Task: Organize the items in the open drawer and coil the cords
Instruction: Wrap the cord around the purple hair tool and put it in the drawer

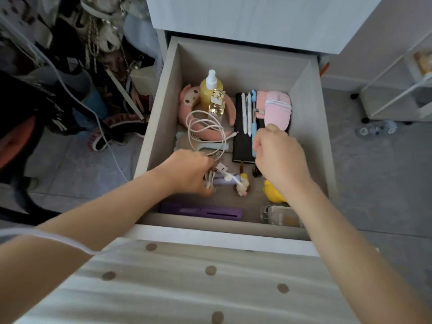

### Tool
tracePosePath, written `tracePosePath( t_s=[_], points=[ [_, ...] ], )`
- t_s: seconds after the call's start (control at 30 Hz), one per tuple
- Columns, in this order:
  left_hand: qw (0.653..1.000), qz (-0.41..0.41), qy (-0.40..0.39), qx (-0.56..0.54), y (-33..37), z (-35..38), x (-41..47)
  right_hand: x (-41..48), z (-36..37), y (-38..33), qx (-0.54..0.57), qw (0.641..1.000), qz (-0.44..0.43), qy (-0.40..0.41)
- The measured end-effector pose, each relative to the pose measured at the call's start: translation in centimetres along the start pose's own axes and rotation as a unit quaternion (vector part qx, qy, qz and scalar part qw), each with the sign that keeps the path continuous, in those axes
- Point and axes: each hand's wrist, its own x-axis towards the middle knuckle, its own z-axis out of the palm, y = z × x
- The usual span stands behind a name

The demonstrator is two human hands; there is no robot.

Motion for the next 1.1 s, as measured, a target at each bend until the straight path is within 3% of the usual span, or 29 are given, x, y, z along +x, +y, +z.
tracePosePath(
  t_s=[0.1, 0.23, 0.57, 0.73, 0.87, 1.0, 1.1],
  points=[
    [0.996, 0.012, -0.088, 0.009, 0.6, 1.0, 0.0, 0.0, 0.8, -0.3, 0.173, 0.984, -0.011, -0.032],
    [0.979, 0.024, -0.2, -0.012, 1.1, 1.6, 0.3, 0.1, 2.0, -0.7, 0.181, 0.974, -0.087, -0.11],
    [0.967, -0.013, -0.227, -0.118, 0.2, 1.3, 0.6, 1.1, 6.4, -1.6, 0.191, 0.963, -0.012, -0.19],
    [0.962, -0.004, -0.217, -0.164, -0.2, 1.6, 0.6, 0.8, 6.5, -1.7, 0.128, 0.961, -0.021, -0.246],
    [0.964, -0.009, -0.236, -0.126, 0.1, 1.4, 0.5, 0.9, 5.2, -1.1, 0.085, 0.967, -0.027, -0.238],
    [0.976, 0.013, -0.21, -0.052, 0.6, 1.5, 0.2, 1.3, 2.6, -0.1, 0.118, 0.971, -0.018, -0.205],
    [0.977, 0.023, -0.204, -0.058, 0.7, 1.7, 0.0, 0.7, 0.8, 1.1, 0.059, 0.966, -0.05, -0.247]
  ],
)
